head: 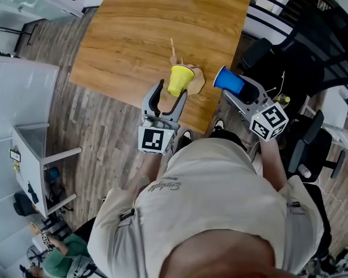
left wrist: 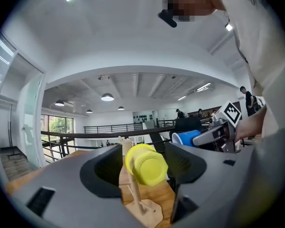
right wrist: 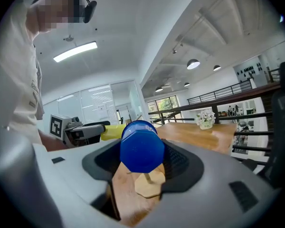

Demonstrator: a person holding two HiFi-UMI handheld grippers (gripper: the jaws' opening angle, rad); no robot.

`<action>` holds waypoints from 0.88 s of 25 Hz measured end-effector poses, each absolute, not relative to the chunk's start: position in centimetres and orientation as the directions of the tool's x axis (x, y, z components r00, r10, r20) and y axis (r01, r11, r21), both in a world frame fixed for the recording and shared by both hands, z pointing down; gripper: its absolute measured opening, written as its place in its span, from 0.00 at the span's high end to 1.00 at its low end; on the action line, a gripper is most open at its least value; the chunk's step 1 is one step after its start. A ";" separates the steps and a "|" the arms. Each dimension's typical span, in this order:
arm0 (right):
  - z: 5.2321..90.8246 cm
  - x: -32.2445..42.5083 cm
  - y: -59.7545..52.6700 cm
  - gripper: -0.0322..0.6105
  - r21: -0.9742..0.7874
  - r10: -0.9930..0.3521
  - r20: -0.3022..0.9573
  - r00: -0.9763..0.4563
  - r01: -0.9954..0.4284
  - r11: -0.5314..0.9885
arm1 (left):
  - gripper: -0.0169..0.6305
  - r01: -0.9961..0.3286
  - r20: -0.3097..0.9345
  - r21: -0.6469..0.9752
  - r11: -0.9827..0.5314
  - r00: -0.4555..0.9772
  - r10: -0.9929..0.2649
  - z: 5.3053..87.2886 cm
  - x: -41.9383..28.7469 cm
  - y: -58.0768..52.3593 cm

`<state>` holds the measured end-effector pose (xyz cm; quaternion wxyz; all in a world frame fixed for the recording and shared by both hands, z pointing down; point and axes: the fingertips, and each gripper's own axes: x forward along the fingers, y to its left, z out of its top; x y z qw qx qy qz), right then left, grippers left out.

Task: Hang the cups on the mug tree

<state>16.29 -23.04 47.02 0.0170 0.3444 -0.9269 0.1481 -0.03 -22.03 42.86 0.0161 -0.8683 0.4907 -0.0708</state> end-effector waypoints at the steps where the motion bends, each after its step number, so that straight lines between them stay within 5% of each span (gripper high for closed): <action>1: 47.1 16.3 -23.2 0.57 -0.265 -0.623 0.132 -0.771 -0.633 0.728 | 0.55 -0.857 0.115 -0.101 -0.505 0.494 -0.862 42.9 -0.1 -22.0; 18: 48.2 15.9 -24.1 0.57 -0.257 -0.529 0.180 -0.829 -0.559 0.789 | 0.55 -0.902 -0.013 0.026 -0.432 0.432 -0.902 40.3 -1.2 -21.5; 22: 47.9 14.8 -24.8 0.57 -0.253 -0.523 0.201 -0.828 -0.560 0.789 | 0.75 -0.894 -0.048 0.057 -0.444 0.442 -0.896 39.2 -2.2 -21.7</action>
